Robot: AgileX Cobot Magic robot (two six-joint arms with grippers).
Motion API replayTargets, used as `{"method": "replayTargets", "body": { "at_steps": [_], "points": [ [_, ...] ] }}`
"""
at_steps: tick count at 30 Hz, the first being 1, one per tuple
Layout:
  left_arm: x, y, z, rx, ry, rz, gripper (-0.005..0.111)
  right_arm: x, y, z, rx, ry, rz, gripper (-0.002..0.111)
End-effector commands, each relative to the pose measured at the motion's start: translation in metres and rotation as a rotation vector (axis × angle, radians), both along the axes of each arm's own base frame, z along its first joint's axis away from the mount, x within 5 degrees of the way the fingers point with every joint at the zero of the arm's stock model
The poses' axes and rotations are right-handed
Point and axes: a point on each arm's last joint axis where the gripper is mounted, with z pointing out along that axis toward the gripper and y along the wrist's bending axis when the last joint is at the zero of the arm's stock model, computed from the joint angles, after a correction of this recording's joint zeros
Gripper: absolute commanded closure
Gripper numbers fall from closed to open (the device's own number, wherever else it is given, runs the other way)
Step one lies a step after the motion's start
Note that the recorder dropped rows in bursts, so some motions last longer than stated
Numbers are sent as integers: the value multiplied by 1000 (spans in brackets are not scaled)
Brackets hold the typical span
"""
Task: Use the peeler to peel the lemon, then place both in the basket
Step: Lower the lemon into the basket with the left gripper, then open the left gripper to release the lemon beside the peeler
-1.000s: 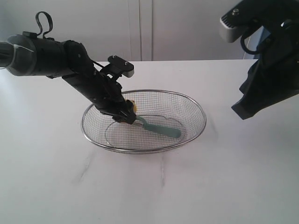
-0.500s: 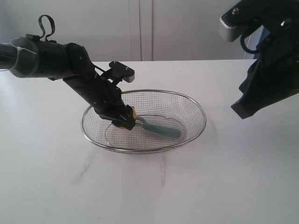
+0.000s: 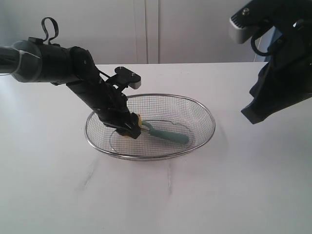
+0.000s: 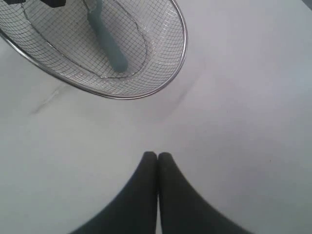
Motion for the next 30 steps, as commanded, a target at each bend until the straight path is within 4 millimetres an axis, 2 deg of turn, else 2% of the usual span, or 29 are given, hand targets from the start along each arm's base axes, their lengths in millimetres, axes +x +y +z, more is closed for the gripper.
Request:
{"method": "replayTargets", "body": {
  "at_steps": [1,7,9,11,14,18,21,25,30],
  "points": [
    [0,-1,-9,13,39,-13,107,-1,-1,2,9,-14,-2,108],
    [1,-1,-11,14,36,-13,107,-1,-1,2,11,-13,-2,108],
    [1,-1,-11,19,26,-33,102,-1,-1,2,11,-13,-2,108],
    [1,-1,-11,21,22,-41,92,-1,-1,2,11,-13,-2,108],
    [1,-1,-11,21,20,-40,71,-1,-1,2,11,-13,-2,108],
    [1,-1,-11,22,27,-39,36,-1,0,2,13,-18,-1,108],
    [0,-1,-9,20,24,-39,22,0,0,2,17,-20,-4,108],
    [-1,0,-1,12,10,-40,20,0,0,2,18,-20,-6,108],
    [-1,-1,18,-9,-7,-48,20,0,0,2,18,-20,-6,108]
  ]
}}
